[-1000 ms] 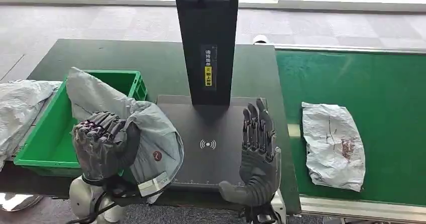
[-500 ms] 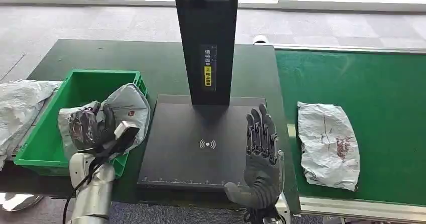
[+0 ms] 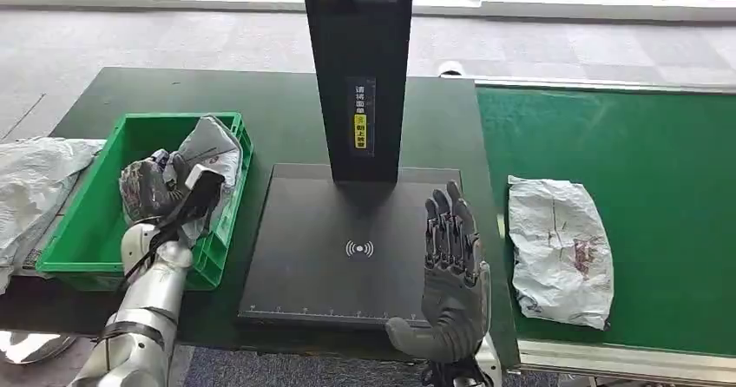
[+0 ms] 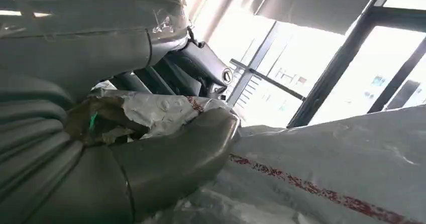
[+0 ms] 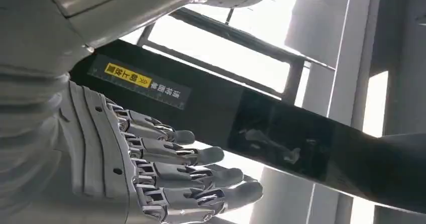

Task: Moved the parcel from conveyor to table for the left to box.

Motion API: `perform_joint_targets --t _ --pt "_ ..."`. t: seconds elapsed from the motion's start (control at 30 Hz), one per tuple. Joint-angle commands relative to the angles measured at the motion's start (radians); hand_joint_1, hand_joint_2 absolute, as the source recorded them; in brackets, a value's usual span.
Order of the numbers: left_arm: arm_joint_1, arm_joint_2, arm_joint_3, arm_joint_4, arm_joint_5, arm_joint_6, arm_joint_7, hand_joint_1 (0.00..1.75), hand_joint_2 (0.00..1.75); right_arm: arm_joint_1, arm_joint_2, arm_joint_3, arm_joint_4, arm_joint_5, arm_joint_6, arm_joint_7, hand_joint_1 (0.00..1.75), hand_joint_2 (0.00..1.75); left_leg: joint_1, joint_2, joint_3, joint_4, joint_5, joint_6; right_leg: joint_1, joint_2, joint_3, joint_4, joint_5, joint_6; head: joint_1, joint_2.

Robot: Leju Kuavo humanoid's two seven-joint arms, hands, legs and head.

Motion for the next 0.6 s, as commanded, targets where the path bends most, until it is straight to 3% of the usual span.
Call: perform_joint_targets --t 0.03,0.3,0.43,0.5,0.6 --pt "-0.089 0.022 0.088 0.098 0.192 -0.033 -0.099 0.0 0.0 0.009 -0.003 -0.01 0.015 0.01 0.005 0.003 0.0 1.75 0.001 -0.001 -0.002 0.0 0.002 0.0 0.001 -0.001 -0.001 -0.001 0.001 -0.001 0.0 0.0" --pt "0.086 -0.055 0.002 -0.162 0.393 -0.146 -0.128 0.0 0.0 0.065 -0.008 -0.038 -0.011 0.04 0.001 0.003 0.0 1.75 0.0 0.0 0.0 -0.002 0.002 0.0 0.002 0.0 0.001 -0.003 0.002 -0.001 0.0 0.0" --pt "0.151 -0.085 -0.023 -0.257 0.384 -0.052 -0.115 0.0 0.0 0.052 -0.001 -0.031 0.005 0.034 0.006 0.003 0.0 1.75 0.0 0.001 0.0 -0.002 0.001 0.0 0.001 0.001 0.0 -0.003 0.002 0.0 0.0 0.0" --pt "0.189 -0.073 -0.095 -0.302 0.337 -0.041 -0.058 0.0 0.0 0.055 0.001 -0.04 0.01 0.041 0.001 0.003 0.0 1.75 0.0 0.002 0.0 -0.001 0.001 0.0 0.001 0.002 -0.001 -0.002 0.002 0.0 0.0 0.0" --pt "0.189 -0.073 -0.095 -0.302 0.337 -0.041 -0.058 0.0 0.0 0.055 0.001 -0.04 0.01 0.041 0.001 0.003 0.0 1.75 0.001 0.001 -0.002 0.0 0.0 0.0 0.001 0.001 -0.002 -0.002 0.001 -0.001 0.0 0.0"
